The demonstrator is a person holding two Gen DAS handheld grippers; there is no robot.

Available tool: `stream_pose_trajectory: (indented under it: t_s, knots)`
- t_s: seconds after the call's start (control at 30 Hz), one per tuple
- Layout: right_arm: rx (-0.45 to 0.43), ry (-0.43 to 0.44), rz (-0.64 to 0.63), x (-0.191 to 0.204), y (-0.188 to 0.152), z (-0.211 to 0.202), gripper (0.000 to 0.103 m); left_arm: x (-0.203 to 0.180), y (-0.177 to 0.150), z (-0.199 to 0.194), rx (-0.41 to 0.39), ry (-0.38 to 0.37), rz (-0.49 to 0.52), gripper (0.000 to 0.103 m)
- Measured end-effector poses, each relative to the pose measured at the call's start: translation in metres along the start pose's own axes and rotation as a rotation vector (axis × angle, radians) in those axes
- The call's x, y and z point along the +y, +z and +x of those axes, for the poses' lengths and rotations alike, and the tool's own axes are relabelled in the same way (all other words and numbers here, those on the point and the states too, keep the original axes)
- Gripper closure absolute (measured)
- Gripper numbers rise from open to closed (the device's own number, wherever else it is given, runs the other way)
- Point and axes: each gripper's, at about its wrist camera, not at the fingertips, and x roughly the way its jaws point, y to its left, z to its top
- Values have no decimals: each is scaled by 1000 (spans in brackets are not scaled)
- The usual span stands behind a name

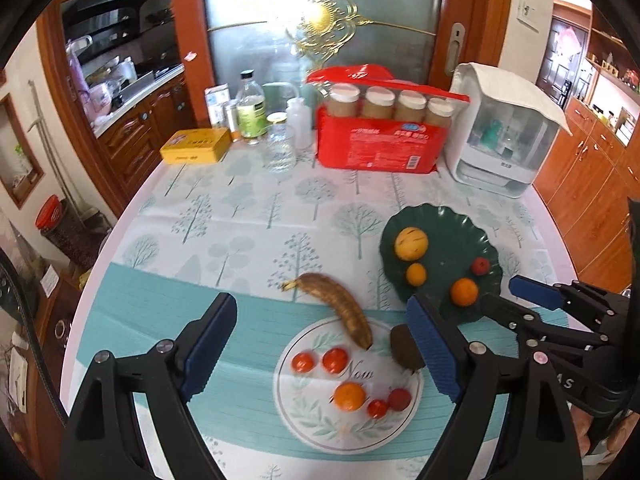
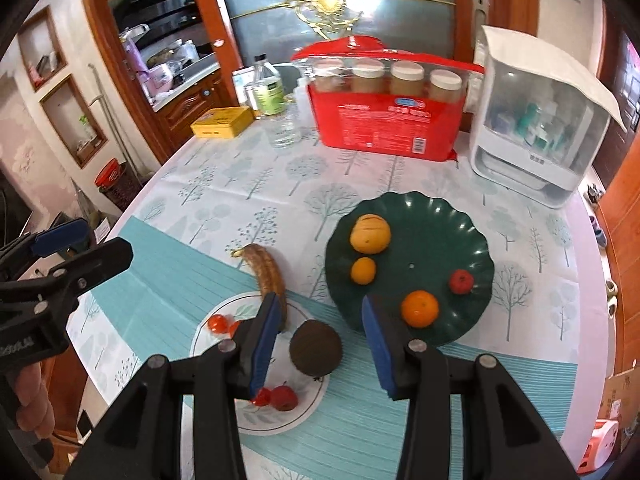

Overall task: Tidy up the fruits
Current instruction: 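Withdraw both tools from the green plate toward the fruit plate, then grasp the dark avocado with the right tool while the left tool grasps the mandarin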

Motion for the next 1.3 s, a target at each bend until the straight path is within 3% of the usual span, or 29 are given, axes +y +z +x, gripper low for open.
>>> stream_pose_trajectory:
  t_s: [0.37, 0.77, 0.93, 1.3]
  knots:
    - [90, 13, -16, 15, -41, 23, 60, 34, -55, 31, 131, 15, -49, 17]
    - [173, 65, 70, 0, -67, 51, 60, 24, -98, 78, 265, -25, -32, 17]
    - [183, 75, 110, -7, -72, 64, 51, 15, -111, 101, 310, -39, -26, 17]
    - [228, 85, 173, -19, -67, 103, 49, 6, -131, 150, 383, -88, -94, 18]
